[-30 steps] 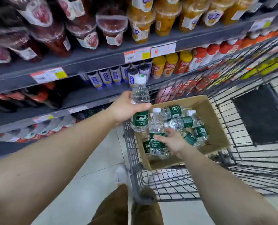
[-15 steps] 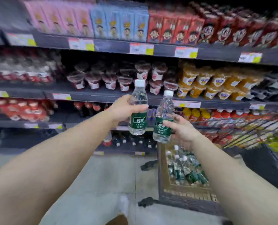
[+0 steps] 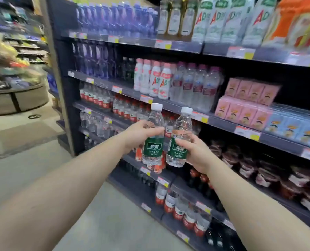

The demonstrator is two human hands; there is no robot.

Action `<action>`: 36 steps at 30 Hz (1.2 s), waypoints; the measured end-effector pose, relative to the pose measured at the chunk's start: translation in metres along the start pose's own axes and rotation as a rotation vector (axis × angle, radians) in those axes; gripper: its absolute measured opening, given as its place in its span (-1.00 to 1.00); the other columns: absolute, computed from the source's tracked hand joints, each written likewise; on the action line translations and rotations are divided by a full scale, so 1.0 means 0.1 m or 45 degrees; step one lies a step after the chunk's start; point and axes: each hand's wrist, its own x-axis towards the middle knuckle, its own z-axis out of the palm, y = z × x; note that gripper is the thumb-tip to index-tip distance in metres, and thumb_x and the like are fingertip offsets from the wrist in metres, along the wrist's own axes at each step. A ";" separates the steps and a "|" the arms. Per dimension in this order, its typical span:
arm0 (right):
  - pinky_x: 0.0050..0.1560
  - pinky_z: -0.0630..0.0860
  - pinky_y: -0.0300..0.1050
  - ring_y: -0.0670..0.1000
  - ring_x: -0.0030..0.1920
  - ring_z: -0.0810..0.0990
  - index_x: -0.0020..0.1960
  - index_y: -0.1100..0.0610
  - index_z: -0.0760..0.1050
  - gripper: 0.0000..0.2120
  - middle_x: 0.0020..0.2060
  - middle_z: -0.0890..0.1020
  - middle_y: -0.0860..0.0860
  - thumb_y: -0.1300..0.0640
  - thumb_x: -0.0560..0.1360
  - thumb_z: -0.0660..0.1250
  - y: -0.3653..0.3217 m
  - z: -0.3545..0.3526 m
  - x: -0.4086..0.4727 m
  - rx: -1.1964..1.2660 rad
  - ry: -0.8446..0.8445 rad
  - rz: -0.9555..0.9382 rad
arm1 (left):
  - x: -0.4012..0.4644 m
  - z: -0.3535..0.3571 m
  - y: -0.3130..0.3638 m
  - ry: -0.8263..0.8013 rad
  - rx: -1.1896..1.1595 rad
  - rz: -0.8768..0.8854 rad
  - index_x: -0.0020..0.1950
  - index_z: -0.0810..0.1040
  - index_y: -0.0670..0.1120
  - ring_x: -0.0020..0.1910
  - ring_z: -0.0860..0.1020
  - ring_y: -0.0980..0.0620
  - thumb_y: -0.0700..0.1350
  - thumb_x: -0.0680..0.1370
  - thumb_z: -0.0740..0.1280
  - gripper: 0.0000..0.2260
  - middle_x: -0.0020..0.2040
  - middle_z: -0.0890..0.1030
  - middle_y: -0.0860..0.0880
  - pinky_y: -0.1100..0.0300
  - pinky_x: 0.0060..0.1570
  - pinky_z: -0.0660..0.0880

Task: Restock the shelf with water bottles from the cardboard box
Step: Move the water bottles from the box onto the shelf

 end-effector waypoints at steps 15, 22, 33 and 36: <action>0.26 0.49 0.15 0.07 0.16 0.62 0.31 -0.01 0.46 -0.16 0.22 0.60 0.03 -0.17 0.08 0.64 -0.32 2.35 2.79 -0.162 -0.130 -0.147 | 1.23 -3.29 -0.59 0.361 -0.061 0.018 0.50 0.32 -0.01 0.28 0.52 -0.07 0.39 0.13 0.56 0.05 0.39 0.48 -0.03 -0.11 0.28 0.47; 0.19 0.51 0.04 0.01 0.07 0.64 0.20 0.04 0.48 -0.58 0.09 0.66 -0.02 0.15 0.40 0.53 -0.40 2.50 4.04 -0.244 -0.100 -0.220 | 2.40 -3.76 -0.89 0.382 -0.122 0.046 0.39 0.45 0.00 0.13 0.63 -0.03 0.32 0.17 0.57 -0.13 0.22 0.61 -0.02 -0.06 0.17 0.54; 0.19 0.33 -0.13 -0.13 0.17 0.44 0.43 0.04 0.36 -0.36 0.18 0.47 -0.22 0.04 0.42 0.51 -0.87 2.36 5.73 -0.358 0.037 -0.380 | 4.16 -4.35 -0.76 0.300 -0.114 0.110 0.40 0.43 0.06 0.21 0.57 -0.08 0.40 0.08 0.57 -0.03 0.26 0.56 -0.03 -0.16 0.29 0.46; 0.01 0.34 -0.30 -0.36 -0.10 0.42 0.31 -0.07 0.37 -0.50 -0.06 0.41 -0.39 0.08 0.45 0.48 -0.93 2.36 6.02 -0.397 0.096 -0.404 | 4.61 -4.51 -0.82 0.264 -0.106 0.132 0.39 0.44 0.01 0.18 0.58 -0.07 0.26 0.28 0.55 -0.24 0.23 0.56 -0.05 -0.14 0.27 0.48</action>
